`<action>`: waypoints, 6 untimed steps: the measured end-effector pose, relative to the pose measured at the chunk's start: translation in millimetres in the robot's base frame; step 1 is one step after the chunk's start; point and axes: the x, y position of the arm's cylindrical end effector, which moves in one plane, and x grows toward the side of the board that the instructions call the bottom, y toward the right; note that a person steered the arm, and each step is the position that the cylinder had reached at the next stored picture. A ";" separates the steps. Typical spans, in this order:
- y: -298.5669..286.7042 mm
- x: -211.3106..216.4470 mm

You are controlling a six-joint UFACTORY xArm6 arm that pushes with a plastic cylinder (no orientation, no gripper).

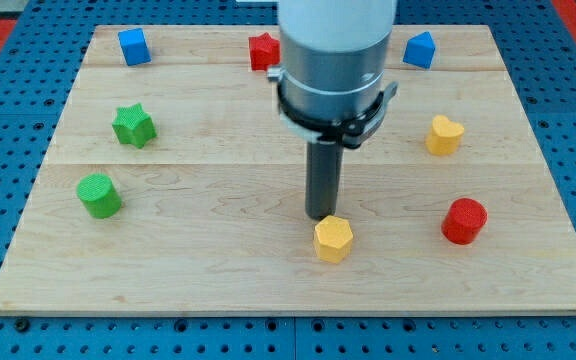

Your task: Slightly push the green star towards the left side of the board

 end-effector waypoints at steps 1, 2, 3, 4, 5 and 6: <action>-5.1 -0.2; -39.5 -16.0; -87.3 -52.0; -135.7 -92.0; -154.1 -109.2; -193.4 -133.3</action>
